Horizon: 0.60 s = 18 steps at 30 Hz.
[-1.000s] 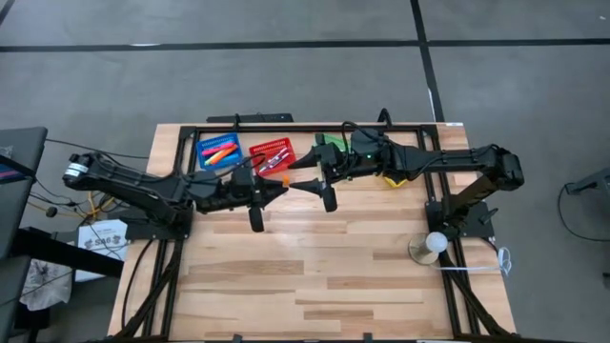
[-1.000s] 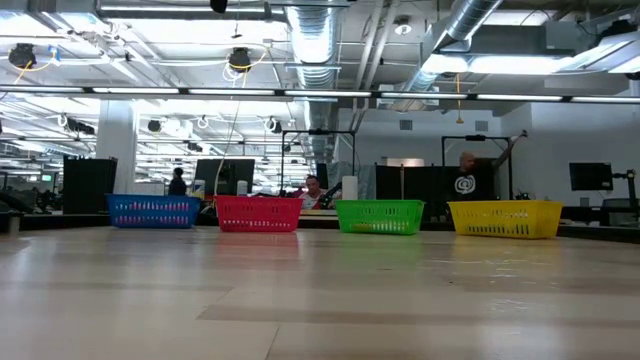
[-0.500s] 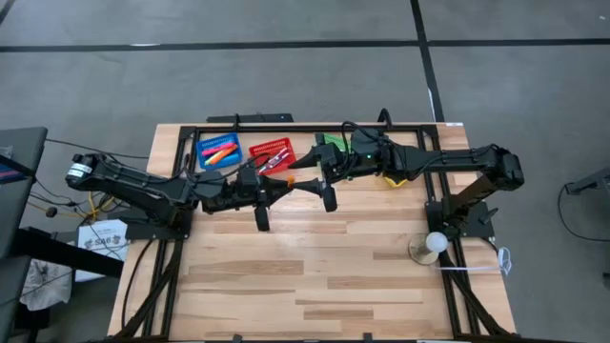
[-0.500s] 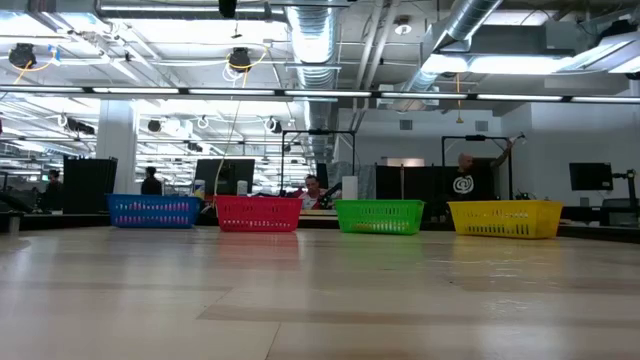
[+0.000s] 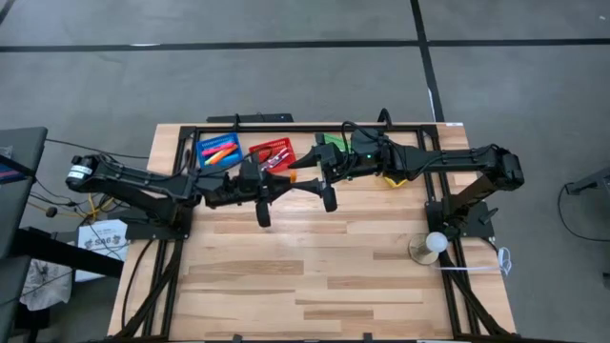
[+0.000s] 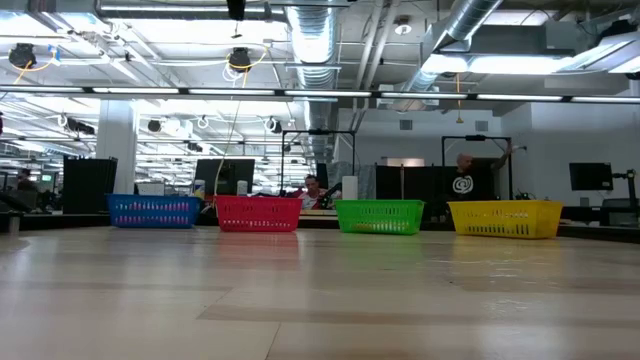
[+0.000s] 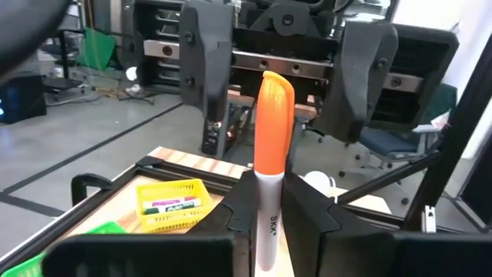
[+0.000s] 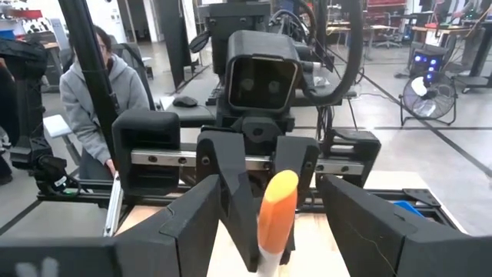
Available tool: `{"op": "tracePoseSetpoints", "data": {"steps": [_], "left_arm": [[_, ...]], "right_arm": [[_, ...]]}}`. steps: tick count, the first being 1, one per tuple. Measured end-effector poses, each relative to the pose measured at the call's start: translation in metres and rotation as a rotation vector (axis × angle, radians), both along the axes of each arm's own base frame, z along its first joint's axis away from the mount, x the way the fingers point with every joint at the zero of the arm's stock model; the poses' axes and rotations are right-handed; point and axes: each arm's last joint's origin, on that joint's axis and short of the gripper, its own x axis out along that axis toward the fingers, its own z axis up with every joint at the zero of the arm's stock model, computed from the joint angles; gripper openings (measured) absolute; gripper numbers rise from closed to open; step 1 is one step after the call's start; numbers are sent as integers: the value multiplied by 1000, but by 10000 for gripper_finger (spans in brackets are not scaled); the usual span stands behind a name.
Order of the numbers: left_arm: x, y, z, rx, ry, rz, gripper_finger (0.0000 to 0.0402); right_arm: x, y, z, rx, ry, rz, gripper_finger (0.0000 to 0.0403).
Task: Pick & Place Markers
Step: Put the small orange highlighter pen into the green bin
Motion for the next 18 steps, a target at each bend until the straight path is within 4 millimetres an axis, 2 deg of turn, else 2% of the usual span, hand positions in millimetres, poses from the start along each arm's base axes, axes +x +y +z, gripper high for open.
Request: {"op": "tracePoseSetpoints", "data": {"steps": [18], "left_arm": [[3,38,3,13,-35,-202,38]], "right_arm": [[0,-5,0,-53,-8,-4,218]]}}
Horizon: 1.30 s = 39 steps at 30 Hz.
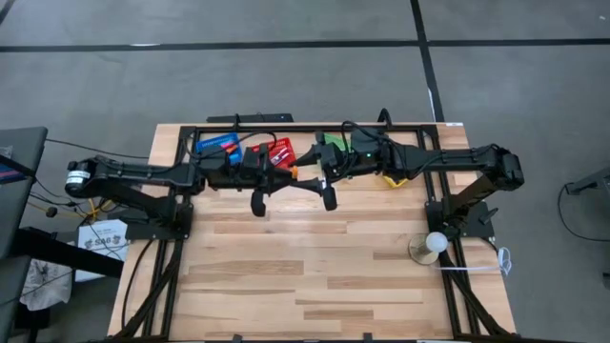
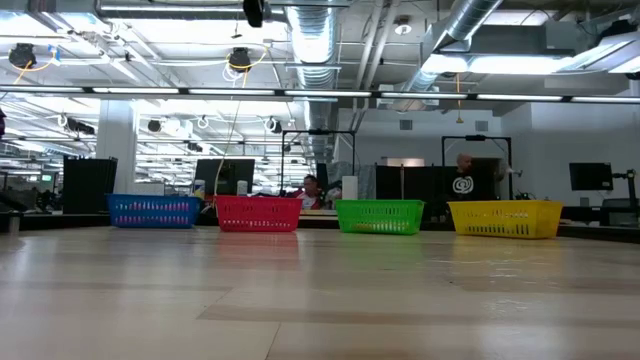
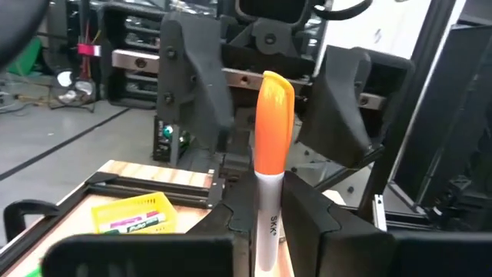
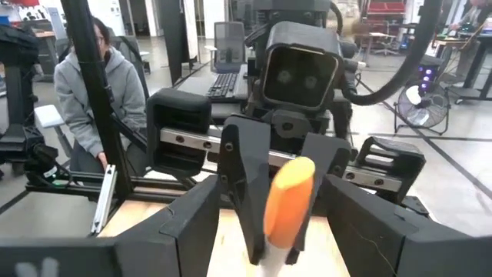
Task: Pick & Place Markers
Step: Put the small orange highlighter pen into the green bin
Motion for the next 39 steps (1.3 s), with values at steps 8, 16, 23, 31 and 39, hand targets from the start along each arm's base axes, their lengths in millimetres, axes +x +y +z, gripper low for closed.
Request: {"op": "tracePoseSetpoints", "data": {"steps": [8,16,23,31,39], "left_arm": [[-1,12,2,7,-17,-35,39],[-1,16,2,35,-24,-45,42],[-2,18,2,36,-19,-43,42],[-2,19,1,36,-14,-26,46],[-2,23,1,-50,-14,-3,79]], "right_arm": [[-1,-14,0,8,1,-40,218],[-2,-22,1,34,-3,-63,218],[-1,-17,4,31,-33,-50,170],[-1,-17,3,45,-26,-47,35],[-1,-18,3,58,-23,-45,30]]}}
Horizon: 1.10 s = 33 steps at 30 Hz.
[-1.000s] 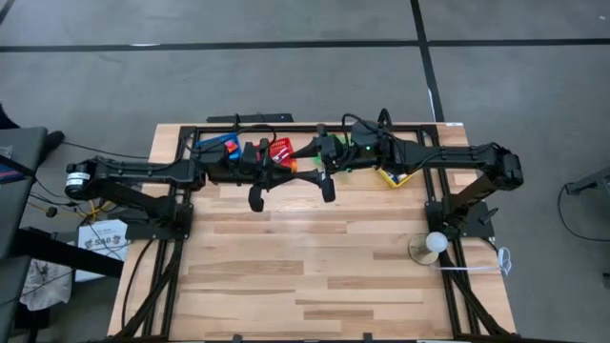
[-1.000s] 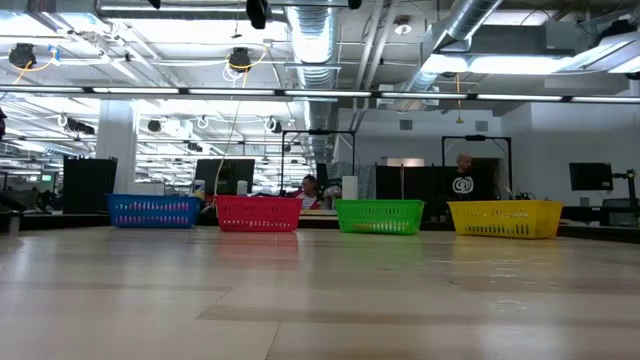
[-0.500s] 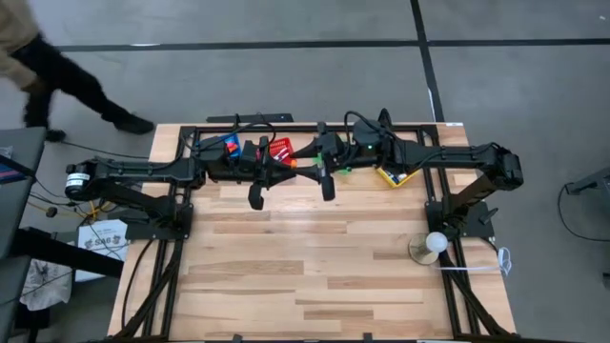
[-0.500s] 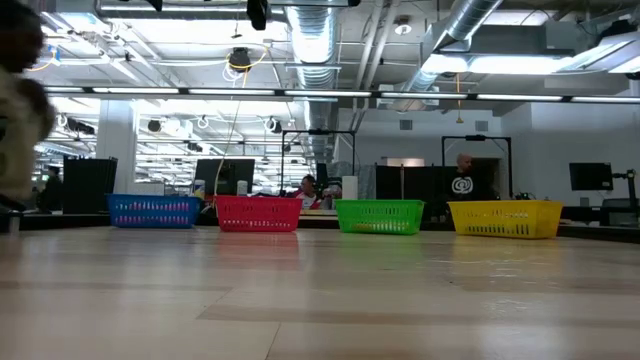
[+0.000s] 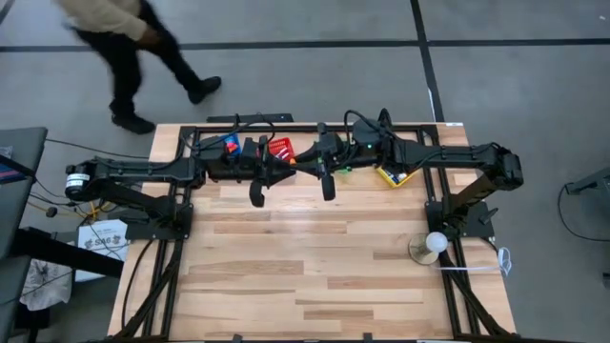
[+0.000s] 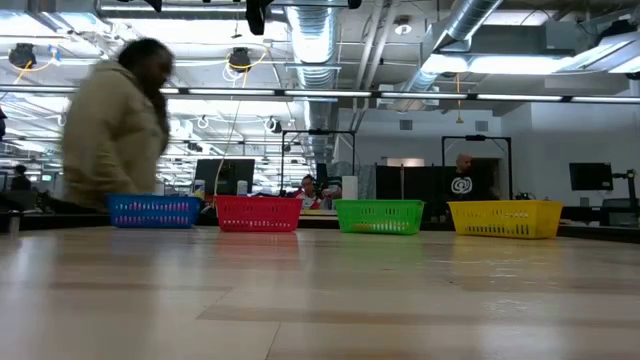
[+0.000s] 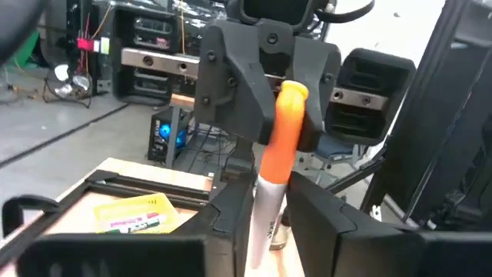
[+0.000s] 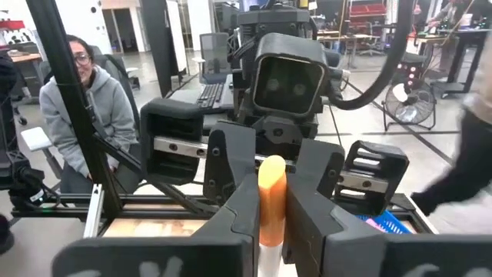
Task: Pick & Place Markers
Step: Put the small orange highlighter pen into the green bin
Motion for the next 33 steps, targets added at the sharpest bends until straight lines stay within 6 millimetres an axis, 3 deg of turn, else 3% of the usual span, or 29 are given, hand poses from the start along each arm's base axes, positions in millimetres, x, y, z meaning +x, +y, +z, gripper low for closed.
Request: {"op": "tracePoseSetpoints", "data": {"steps": [10,17,22,27,33], "left_arm": [[-10,20,-6,-71,111,6,137],[-33,25,-4,-69,204,52,146],[-51,26,0,-71,248,75,140],[-64,23,-4,-70,243,77,136],[-73,20,-22,-102,272,83,135]], "right_arm": [[-3,-20,-1,17,11,-59,30],[-14,-60,-18,31,194,-209,30],[-34,-100,-35,47,368,-357,30],[-43,-140,-65,101,531,-450,28],[-29,-167,-125,181,736,-474,28]]}}
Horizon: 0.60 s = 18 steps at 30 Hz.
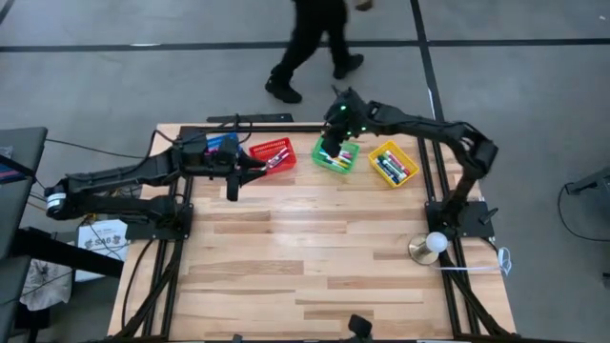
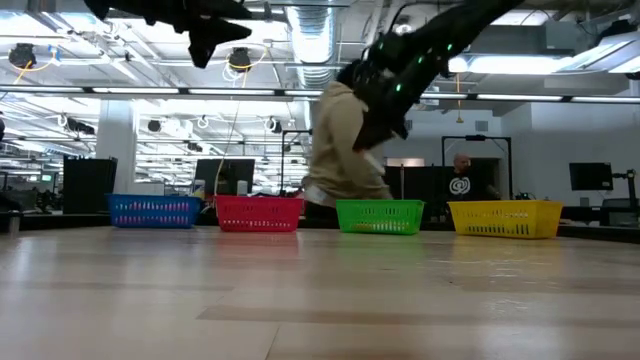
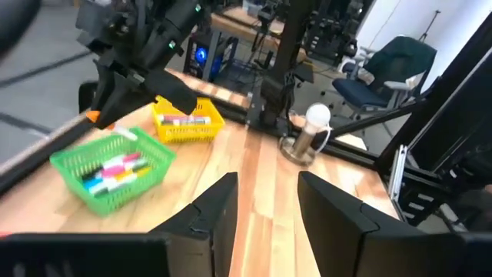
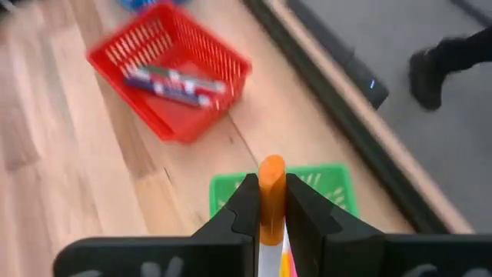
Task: Pick & Place Markers
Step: Put the small orange highlighter pen into the green bin
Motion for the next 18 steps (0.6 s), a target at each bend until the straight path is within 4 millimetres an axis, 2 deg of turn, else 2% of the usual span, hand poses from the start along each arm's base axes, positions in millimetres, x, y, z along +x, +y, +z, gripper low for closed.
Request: {"op": "tracePoseSetpoints", "data": {"steps": [6,13,18], "left_arm": [[-6,-2,-15,-51,27,6,135],[-8,-5,-22,-55,37,-4,135],[-8,-5,-22,-53,33,-5,135]], "right_arm": [[9,-10,-36,49,85,-21,28],[6,-15,-57,51,209,-51,47],[5,-14,-58,60,231,-48,49]]}}
